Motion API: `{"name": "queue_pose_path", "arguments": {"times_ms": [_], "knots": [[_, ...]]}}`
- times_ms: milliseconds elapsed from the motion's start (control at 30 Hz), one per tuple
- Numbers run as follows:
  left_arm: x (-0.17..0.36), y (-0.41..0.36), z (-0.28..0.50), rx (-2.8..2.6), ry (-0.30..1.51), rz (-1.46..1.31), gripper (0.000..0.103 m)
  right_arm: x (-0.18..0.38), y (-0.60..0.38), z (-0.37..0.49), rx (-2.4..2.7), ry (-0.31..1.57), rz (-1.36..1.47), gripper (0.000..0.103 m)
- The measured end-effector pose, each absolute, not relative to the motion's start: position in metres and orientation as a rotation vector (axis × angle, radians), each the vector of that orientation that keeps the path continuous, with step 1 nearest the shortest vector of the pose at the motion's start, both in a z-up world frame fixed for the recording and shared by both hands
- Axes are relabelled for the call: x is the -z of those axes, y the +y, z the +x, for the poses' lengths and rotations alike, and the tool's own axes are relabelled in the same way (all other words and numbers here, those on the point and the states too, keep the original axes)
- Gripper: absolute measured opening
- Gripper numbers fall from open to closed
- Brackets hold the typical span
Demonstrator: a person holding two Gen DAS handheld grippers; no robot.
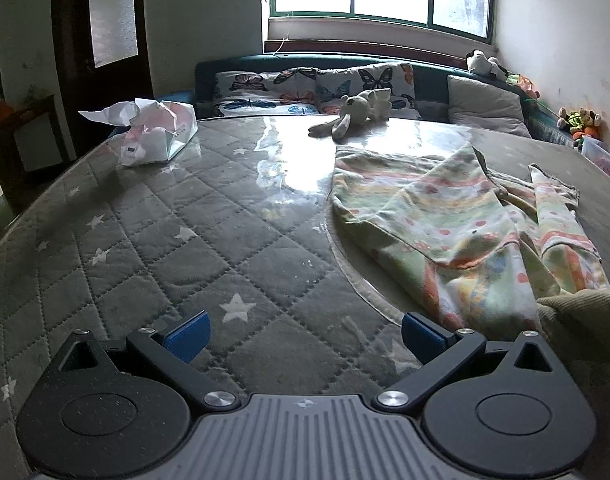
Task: Fold clothes
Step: 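Move both grippers toward the crumpled striped shirt on the mattress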
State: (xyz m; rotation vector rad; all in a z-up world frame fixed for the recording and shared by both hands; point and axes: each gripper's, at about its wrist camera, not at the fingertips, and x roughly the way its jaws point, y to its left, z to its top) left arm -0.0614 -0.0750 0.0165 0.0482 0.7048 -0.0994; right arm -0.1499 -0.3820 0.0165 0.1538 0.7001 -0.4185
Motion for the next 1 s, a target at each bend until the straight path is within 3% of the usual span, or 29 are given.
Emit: {"name": "queue_pose_path", "arguments": {"times_ms": [1000], "knots": [[-0.0225,-0.0813,-0.0638,0.109,0.699,0.055,0.103,-0.0236,-0.3711,-0.1526,0.380,0.685,0.121,0.103]]}}
